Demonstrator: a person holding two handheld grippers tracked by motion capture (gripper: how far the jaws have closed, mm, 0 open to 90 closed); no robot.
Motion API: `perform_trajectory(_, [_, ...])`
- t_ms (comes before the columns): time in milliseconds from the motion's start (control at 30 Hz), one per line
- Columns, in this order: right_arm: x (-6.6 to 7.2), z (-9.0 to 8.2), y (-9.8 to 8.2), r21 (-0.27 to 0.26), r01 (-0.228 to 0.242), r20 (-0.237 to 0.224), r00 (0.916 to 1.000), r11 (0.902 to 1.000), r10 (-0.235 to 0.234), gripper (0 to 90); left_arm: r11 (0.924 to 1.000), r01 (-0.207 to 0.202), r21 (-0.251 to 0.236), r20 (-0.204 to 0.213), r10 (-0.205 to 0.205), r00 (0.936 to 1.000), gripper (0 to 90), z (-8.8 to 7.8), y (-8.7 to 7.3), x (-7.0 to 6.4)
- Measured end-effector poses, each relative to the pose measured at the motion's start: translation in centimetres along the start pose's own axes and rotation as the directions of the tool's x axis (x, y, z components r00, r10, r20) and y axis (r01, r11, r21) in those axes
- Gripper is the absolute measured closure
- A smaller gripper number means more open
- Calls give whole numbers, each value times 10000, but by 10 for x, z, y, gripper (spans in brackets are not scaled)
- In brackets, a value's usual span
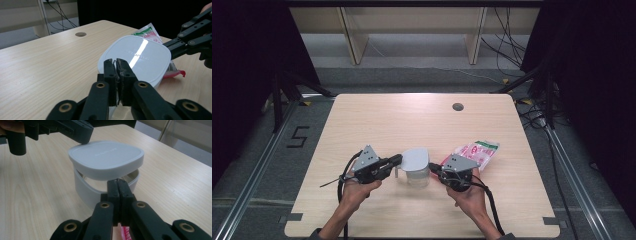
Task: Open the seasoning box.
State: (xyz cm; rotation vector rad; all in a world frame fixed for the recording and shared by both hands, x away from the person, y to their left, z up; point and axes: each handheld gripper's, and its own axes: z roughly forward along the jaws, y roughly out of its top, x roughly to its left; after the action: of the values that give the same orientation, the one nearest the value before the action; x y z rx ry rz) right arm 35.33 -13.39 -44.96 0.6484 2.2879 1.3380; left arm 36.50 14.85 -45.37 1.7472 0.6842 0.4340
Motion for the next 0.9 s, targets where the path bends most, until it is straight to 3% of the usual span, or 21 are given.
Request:
perform_trajectory(100, [0,0,3,-83,103,18,9999,9999,-103,900,9997,165,-172,105,-163,9998,788,-2,1,1])
perform_trajectory(200, [1,0,5,-84,134,-14,9999,9999,-134,900,9994,-75,-340,84,78,9999,728,-7,4,1])
perform_trajectory(333, [0,0,7,-123,70,-104,9999,9999,-71,900,9990,-100,-435,51,103,9999,640,-14,5,0])
perform_trajectory(567, [1,2,17,-169,204,-260,9994,9997,-208,900,9992,-389,88,18,388,9992,496,-26,-5,-4])
perform_trajectory(600, [3,3,18,-181,37,-179,9998,9998,-40,900,9992,-386,143,-3,386,9993,479,-26,-7,-4])
perform_trajectory(767, [6,9,24,-243,253,-373,9990,9994,-262,900,9995,-166,275,-5,166,9999,437,-28,-16,-4])
perform_trajectory(900, [10,13,30,-330,300,-288,9991,9990,-309,900,9980,-238,589,-129,246,9996,391,-31,-22,-4])
